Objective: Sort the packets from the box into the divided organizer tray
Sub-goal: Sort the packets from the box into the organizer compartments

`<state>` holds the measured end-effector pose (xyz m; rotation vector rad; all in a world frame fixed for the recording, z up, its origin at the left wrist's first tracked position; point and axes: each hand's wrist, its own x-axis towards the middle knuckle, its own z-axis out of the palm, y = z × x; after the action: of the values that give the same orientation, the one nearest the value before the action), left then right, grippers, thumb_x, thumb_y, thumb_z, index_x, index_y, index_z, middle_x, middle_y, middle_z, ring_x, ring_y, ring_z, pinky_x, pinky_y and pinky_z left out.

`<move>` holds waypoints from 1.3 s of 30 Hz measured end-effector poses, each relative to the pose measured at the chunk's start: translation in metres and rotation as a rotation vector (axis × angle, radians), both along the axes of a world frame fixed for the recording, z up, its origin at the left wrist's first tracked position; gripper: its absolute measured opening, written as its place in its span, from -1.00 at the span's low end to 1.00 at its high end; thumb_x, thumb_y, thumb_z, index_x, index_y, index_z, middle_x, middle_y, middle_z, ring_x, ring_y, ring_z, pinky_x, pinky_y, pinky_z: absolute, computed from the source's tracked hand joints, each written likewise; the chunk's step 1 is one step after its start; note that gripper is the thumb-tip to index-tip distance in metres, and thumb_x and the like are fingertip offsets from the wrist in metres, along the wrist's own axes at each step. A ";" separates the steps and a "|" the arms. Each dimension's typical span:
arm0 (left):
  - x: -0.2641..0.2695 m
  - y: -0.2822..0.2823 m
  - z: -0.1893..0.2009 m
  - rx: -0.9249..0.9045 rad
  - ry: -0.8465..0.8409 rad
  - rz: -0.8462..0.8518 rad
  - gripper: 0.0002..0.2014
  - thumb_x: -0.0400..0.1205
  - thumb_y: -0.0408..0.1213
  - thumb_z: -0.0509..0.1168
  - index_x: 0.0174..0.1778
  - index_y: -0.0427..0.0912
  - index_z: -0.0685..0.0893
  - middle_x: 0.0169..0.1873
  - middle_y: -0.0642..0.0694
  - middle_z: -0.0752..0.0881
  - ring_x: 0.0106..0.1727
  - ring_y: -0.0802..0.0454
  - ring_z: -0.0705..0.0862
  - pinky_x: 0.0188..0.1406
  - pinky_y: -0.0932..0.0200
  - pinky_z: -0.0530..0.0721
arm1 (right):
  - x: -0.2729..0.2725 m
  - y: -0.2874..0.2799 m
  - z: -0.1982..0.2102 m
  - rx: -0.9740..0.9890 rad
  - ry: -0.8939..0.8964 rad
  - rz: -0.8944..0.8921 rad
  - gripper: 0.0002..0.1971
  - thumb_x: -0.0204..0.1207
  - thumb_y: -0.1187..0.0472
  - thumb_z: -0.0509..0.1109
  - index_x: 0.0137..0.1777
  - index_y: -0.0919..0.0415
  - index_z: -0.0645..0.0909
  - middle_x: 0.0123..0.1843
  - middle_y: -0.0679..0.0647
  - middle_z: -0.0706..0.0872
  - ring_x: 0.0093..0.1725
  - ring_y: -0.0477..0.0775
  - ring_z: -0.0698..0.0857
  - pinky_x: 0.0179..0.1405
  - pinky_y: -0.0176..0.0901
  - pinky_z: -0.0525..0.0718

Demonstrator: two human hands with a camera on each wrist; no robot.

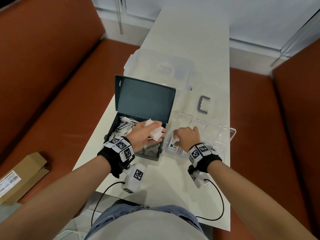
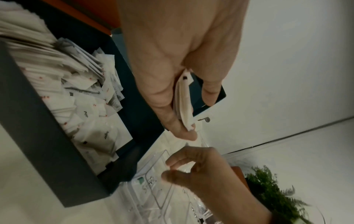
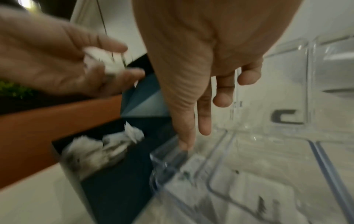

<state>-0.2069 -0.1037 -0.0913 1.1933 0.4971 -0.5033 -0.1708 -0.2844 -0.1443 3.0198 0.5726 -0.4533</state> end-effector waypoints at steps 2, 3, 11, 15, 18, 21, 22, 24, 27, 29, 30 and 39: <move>0.002 0.000 0.001 -0.069 0.049 0.017 -0.74 0.69 -0.31 0.26 0.25 -0.33 0.63 0.08 -0.38 0.76 -0.06 -0.14 0.78 -0.16 0.03 0.83 | 0.002 -0.002 0.016 0.133 -0.016 -0.054 -0.87 0.55 0.09 0.36 0.06 0.01 0.66 0.03 -0.06 0.76 0.09 0.08 0.68 0.08 -0.02 0.33; 0.003 0.000 0.001 -0.105 0.066 0.028 -0.73 0.70 -0.33 0.19 0.26 -0.35 0.62 0.11 -0.41 0.74 -0.03 -0.18 0.77 -0.11 -0.01 0.82 | 0.002 -0.003 0.024 0.215 -0.013 -0.089 -0.87 0.56 0.11 0.33 0.04 0.01 0.67 0.00 -0.07 0.77 0.06 0.07 0.69 0.11 -0.03 0.38; 0.005 -0.005 0.002 -0.077 -0.010 -0.025 -0.65 0.63 -0.60 0.05 0.18 -0.32 0.66 0.11 -0.38 0.70 0.02 -0.22 0.74 -0.20 0.03 0.82 | 0.007 0.000 0.060 0.789 0.112 -0.255 -0.85 0.58 0.13 0.37 0.10 0.03 0.71 -0.13 -0.01 0.74 -0.25 -0.24 0.62 -0.27 -0.63 0.48; 0.005 -0.010 0.000 -0.014 -0.071 -0.074 -0.72 0.64 -0.58 0.22 0.21 -0.29 0.66 0.01 -0.26 0.74 -0.09 -0.07 0.77 -0.36 0.18 0.75 | 0.006 -0.004 0.064 0.841 0.197 -0.311 -0.75 0.56 0.05 0.40 0.23 -0.03 0.64 -0.08 0.02 0.77 -0.19 -0.07 0.71 -0.03 -0.28 0.62; 0.007 -0.020 -0.002 0.014 -0.111 -0.028 -0.73 0.60 -0.51 0.36 0.21 -0.29 0.63 0.02 -0.23 0.75 -0.08 -0.04 0.78 -0.33 0.19 0.76 | 0.000 -0.014 0.064 0.838 0.302 -0.376 -0.74 0.47 -0.01 0.50 0.09 0.03 0.63 -0.18 0.01 0.78 -0.26 -0.11 0.75 -0.21 -0.34 0.60; 0.009 -0.033 -0.004 0.049 -0.133 0.004 -0.76 0.55 -0.44 0.45 0.12 -0.26 0.66 -0.02 -0.22 0.77 -0.12 -0.03 0.80 -0.25 0.07 0.80 | -0.008 -0.024 0.061 0.829 0.353 -0.392 -0.81 0.39 0.07 0.57 -0.14 0.09 0.63 -0.23 0.06 0.81 -0.23 -0.03 0.79 -0.25 -0.19 0.69; 0.010 -0.038 -0.004 0.065 -0.135 0.002 -0.79 0.54 -0.42 0.47 0.06 -0.24 0.66 -0.03 -0.23 0.78 -0.13 -0.05 0.79 -0.17 0.00 0.82 | -0.010 -0.028 0.060 0.840 0.332 -0.400 -0.83 0.39 0.12 0.57 -0.19 0.10 0.62 -0.23 0.09 0.82 -0.19 0.02 0.80 -0.19 -0.11 0.72; 0.011 -0.047 -0.004 0.078 -0.140 -0.017 -0.81 0.53 -0.38 0.49 0.00 -0.25 0.65 -0.07 -0.25 0.77 -0.16 -0.08 0.79 -0.14 -0.02 0.82 | -0.012 -0.038 0.062 0.935 0.311 -0.437 -0.87 0.43 0.24 0.53 -0.20 0.13 0.60 -0.21 0.14 0.83 -0.15 0.09 0.82 -0.16 -0.08 0.74; 0.011 -0.060 -0.004 0.068 -0.137 -0.069 -0.71 0.50 -0.40 0.51 0.10 -0.34 0.65 -0.11 -0.27 0.78 -0.22 -0.07 0.81 -0.28 0.05 0.81 | -0.014 -0.056 0.066 1.156 0.299 -0.563 -0.89 0.49 0.38 0.45 -0.15 0.22 0.56 -0.28 0.17 0.79 -0.22 0.13 0.84 -0.25 -0.15 0.73; 0.009 -0.068 -0.004 0.079 -0.133 -0.126 -0.69 0.49 -0.41 0.52 0.11 -0.37 0.66 -0.15 -0.28 0.77 -0.26 -0.05 0.79 -0.36 0.12 0.78 | -0.016 -0.066 0.069 1.279 0.275 -0.648 -0.88 0.50 0.41 0.44 -0.15 0.23 0.55 -0.32 0.16 0.76 -0.30 0.11 0.82 -0.30 -0.17 0.74; 0.008 -0.073 -0.004 0.081 -0.132 -0.146 -0.71 0.50 -0.41 0.51 0.11 -0.37 0.67 -0.16 -0.28 0.77 -0.27 -0.03 0.79 -0.39 0.15 0.75 | -0.017 -0.070 0.069 1.320 0.276 -0.671 -0.89 0.50 0.40 0.45 -0.12 0.24 0.57 -0.31 0.16 0.76 -0.31 0.11 0.82 -0.31 -0.17 0.75; 0.009 -0.110 -0.003 0.086 -0.073 -0.216 -0.78 0.56 -0.49 0.43 0.11 -0.32 0.66 -0.03 -0.30 0.77 -0.14 -0.09 0.79 -0.22 0.12 0.80 | -0.025 -0.117 0.062 1.253 0.164 -0.788 -0.90 0.53 0.39 0.42 0.01 0.24 0.66 -0.21 0.18 0.75 -0.36 0.00 0.73 -0.38 -0.25 0.68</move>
<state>-0.1977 -0.2142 -0.0943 1.3513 0.3315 -0.6248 -0.1954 -0.4018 -0.0828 4.3653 -0.7185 -0.4533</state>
